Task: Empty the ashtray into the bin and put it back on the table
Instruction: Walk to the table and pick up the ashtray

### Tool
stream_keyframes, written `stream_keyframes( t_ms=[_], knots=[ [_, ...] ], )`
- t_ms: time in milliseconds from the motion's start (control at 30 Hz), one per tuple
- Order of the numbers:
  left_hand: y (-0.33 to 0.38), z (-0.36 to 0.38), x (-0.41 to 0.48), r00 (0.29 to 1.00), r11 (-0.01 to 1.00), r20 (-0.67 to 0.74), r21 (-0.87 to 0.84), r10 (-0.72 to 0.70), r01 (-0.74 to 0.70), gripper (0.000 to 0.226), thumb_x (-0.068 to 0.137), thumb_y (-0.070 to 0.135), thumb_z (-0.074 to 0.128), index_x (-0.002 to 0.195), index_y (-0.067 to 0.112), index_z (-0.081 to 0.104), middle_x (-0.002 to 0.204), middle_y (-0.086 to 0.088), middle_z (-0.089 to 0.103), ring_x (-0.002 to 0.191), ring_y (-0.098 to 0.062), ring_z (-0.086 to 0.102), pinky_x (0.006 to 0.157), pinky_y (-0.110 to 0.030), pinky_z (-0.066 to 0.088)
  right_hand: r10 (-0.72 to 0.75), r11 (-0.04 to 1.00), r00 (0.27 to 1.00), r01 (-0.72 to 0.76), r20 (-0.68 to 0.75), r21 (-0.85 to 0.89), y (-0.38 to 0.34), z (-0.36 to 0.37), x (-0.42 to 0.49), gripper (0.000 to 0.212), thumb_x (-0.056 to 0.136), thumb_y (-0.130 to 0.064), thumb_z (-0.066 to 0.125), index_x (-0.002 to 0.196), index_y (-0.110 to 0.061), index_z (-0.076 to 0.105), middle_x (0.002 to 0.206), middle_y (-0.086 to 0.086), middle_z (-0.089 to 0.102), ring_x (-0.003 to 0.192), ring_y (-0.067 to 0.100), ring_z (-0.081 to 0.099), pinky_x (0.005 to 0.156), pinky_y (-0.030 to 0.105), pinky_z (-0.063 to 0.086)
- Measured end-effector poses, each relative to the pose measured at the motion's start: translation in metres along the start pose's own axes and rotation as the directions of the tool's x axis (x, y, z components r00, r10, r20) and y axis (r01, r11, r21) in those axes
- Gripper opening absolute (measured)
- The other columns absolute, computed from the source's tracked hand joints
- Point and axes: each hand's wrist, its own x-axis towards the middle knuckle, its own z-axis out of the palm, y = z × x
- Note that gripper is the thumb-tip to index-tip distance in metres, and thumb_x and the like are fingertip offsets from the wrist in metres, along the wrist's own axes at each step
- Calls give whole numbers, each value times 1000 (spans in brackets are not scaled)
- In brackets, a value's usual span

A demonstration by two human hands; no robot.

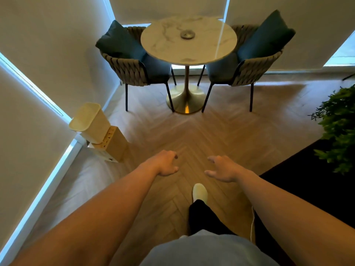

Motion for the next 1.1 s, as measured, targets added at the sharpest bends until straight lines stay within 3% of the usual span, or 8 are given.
stream_keyframes(
  t_ms=[467,800,1100],
  knots=[
    [17,-85,125,993,996,92,-25,-78,81,60,96,33,62,149,15,41,148,-14,49,134,-30,50,110,-40,43,-17,997,997,12,75,73,61,-102,121,71,91,-47,58,148,-13,32,152,11,40,140,29,35,110,40,35],
    [30,-135,199,995,995,84,-86,-46,54,58,97,29,62,149,11,41,147,-13,50,134,-28,48,110,-39,43,-31,997,996,25,88,70,78,-167,181,71,92,-46,57,148,-10,33,150,13,41,138,31,36,111,41,36],
    [-1,-177,280,993,989,118,-146,-14,31,57,96,32,62,147,14,44,144,-11,51,129,-27,50,108,-42,45,9,994,996,-19,92,106,80,-206,261,72,90,-45,61,147,-11,33,151,14,40,137,29,40,111,42,38]
  ],
)
